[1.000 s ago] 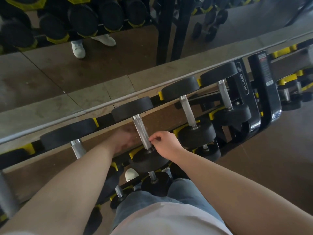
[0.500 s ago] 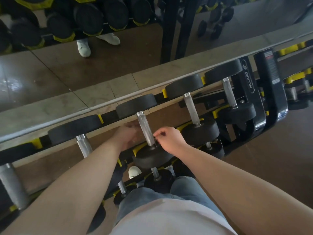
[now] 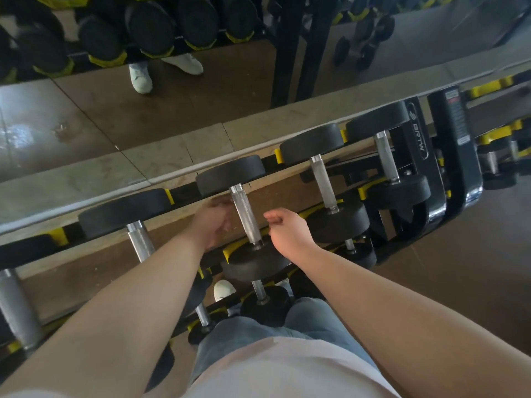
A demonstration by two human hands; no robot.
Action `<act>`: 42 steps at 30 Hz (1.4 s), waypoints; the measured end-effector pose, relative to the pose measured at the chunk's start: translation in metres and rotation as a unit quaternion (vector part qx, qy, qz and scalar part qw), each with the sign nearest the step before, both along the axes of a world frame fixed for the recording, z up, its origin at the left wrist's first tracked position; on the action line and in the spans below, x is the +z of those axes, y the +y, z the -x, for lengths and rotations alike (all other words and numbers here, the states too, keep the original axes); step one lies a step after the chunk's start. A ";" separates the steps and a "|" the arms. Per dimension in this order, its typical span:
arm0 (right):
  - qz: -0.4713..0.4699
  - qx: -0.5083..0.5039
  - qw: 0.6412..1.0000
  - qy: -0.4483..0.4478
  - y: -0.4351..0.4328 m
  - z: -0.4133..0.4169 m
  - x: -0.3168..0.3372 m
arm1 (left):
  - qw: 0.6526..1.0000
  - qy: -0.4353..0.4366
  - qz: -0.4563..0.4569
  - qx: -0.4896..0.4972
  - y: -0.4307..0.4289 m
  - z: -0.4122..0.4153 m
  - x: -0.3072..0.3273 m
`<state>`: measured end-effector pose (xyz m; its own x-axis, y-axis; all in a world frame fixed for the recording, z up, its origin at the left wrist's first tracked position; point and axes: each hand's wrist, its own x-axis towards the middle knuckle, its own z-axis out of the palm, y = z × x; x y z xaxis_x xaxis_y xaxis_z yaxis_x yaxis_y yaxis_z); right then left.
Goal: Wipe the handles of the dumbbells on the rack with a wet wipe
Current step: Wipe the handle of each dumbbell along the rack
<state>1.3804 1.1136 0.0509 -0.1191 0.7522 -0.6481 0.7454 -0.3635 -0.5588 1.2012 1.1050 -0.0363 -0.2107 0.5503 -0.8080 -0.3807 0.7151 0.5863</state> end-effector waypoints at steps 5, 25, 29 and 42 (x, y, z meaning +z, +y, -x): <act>0.001 0.014 1.000 -0.008 -0.001 0.001 0.000 | 0.948 0.062 0.044 -0.309 -0.021 -0.006 0.021; 0.008 0.052 0.999 -0.015 0.002 -0.001 0.000 | 0.990 0.097 -0.010 -0.104 -0.008 0.011 0.014; -0.004 0.043 0.999 -0.012 0.001 -0.001 -0.003 | 0.998 0.057 -0.004 -0.005 -0.002 0.006 0.018; -0.019 0.075 0.997 -0.025 -0.003 0.001 -0.003 | 0.998 0.061 -0.025 0.026 -0.004 0.008 0.043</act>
<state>1.3795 1.1109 0.0480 -0.1991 0.7532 -0.6270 0.8173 -0.2254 -0.5303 1.1935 1.1009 0.0066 -0.3342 0.5755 -0.7464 -0.3399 0.6651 0.6649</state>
